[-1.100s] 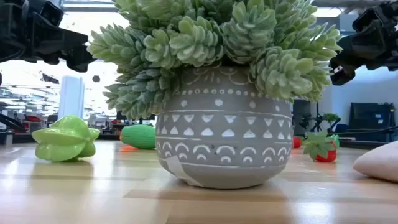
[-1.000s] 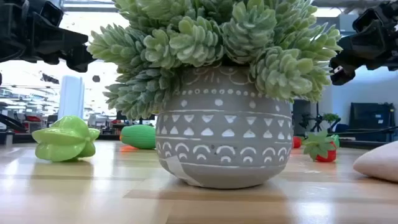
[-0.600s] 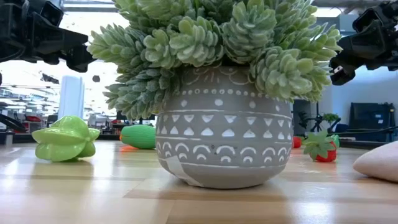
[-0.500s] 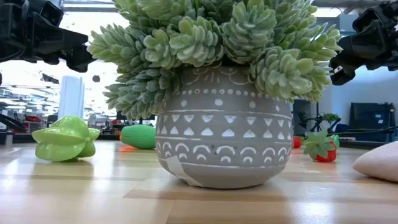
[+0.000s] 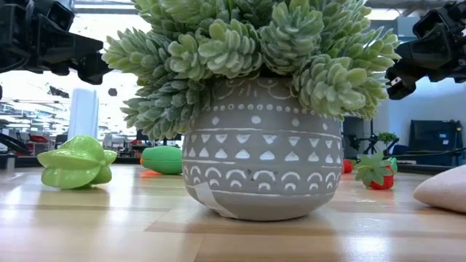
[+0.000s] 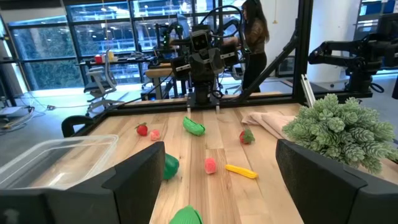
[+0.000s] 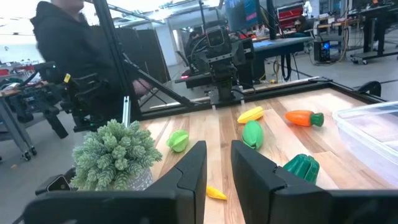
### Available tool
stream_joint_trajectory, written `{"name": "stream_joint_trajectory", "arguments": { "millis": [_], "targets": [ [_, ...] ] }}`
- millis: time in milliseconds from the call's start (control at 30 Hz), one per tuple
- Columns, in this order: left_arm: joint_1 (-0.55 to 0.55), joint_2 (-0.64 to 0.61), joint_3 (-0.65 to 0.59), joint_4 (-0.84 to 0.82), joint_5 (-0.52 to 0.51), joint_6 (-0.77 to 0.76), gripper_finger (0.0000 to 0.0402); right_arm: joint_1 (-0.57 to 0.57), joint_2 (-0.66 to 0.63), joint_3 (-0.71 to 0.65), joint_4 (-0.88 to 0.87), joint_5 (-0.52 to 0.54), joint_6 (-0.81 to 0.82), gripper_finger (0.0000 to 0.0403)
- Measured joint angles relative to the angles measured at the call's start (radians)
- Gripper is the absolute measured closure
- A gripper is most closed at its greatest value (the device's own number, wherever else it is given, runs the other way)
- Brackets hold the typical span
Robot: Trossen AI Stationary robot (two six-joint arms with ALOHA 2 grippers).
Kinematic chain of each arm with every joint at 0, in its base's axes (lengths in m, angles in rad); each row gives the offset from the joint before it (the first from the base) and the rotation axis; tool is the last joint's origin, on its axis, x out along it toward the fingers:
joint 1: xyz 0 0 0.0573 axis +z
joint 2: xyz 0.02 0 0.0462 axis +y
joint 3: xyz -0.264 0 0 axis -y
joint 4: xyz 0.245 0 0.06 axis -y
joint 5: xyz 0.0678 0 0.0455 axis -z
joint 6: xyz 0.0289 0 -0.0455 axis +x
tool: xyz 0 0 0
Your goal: Pick and placing Produce into tupperware
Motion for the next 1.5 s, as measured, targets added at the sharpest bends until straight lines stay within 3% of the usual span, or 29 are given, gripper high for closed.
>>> {"name": "stream_joint_trajectory", "arguments": {
  "millis": [1367,1500],
  "targets": [
    [0.0,0.0,0.0,0.0,0.0,0.0,0.0102,0.0,0.0,0.0,0.0,0.0,0.0,0.0335],
    [0.0,0.0,0.0,0.0,0.003,-0.094,0.0102,0.0,0.0,0.0,0.0,0.0,0.0,0.0335]
  ]
}}
